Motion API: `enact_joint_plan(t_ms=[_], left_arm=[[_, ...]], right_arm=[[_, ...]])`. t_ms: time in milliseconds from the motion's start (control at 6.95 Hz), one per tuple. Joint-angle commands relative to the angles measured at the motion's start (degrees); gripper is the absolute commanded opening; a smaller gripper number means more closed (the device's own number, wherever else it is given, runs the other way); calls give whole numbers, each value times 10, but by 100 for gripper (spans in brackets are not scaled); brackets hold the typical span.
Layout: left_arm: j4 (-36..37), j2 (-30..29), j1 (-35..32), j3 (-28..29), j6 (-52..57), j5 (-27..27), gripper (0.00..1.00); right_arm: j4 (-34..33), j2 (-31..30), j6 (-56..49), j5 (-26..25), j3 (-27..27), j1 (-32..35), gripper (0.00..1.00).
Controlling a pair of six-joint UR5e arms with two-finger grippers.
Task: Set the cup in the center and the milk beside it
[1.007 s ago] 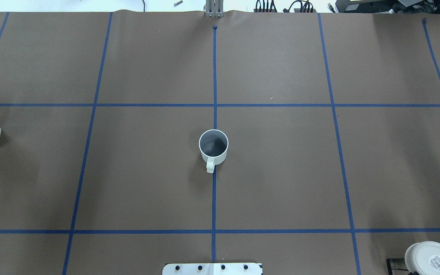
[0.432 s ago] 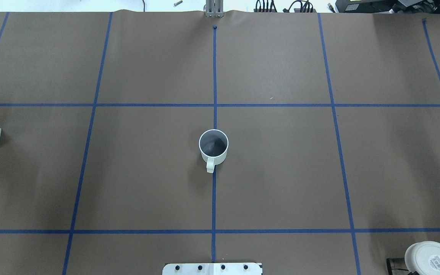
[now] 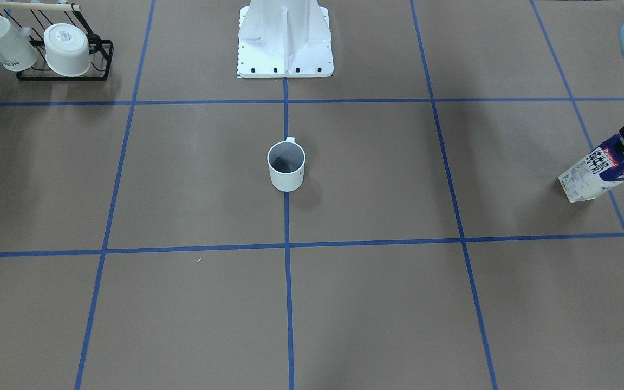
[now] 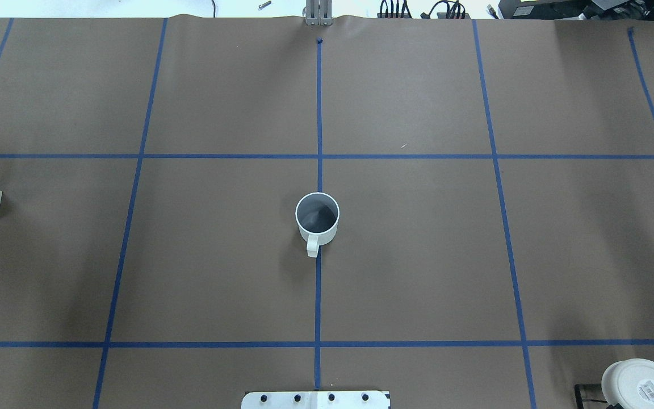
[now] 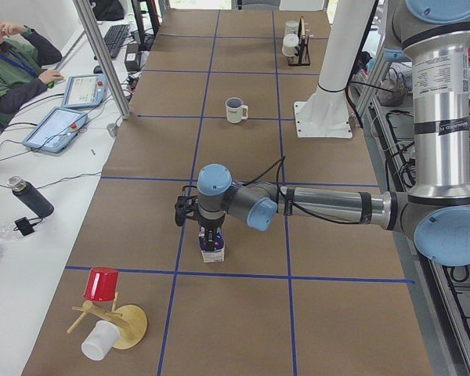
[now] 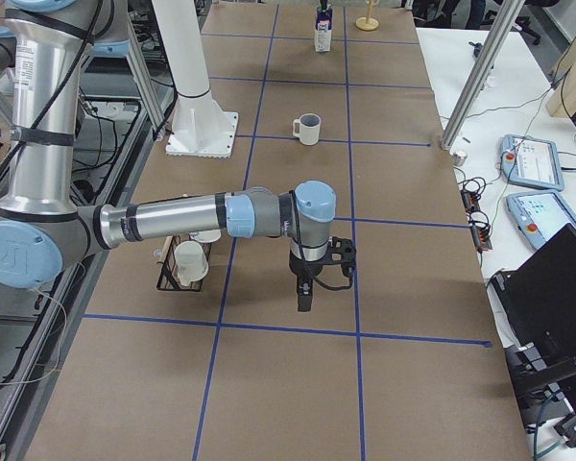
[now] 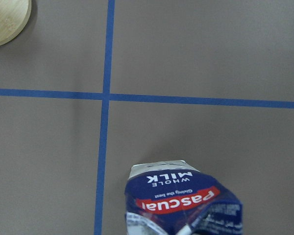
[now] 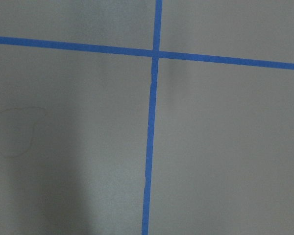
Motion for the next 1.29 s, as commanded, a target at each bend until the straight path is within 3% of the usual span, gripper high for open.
enact_joint_plan(t_ms=[0,144,288,719,863,1151], left_arm=[[-4,-1,15,3,-1,12,98],[-4,-1,18,3,-1,12,96],[-4,-3,18,3,-1,12,81],[-4,-5,18,-1,-2,12,10],[-2,-8,18,-11,-3,12,0],[42,-21,18,-53,-5,7,0]], right_arm=[[0,0,0,0,0,0,100],[0,1,0,0,0,0,100],[0,2,0,0,0,0,100],[2,3,0,0,0,0,100],[2,4,0,0,0,0,100],[2,6,0,0,-1,0,100]])
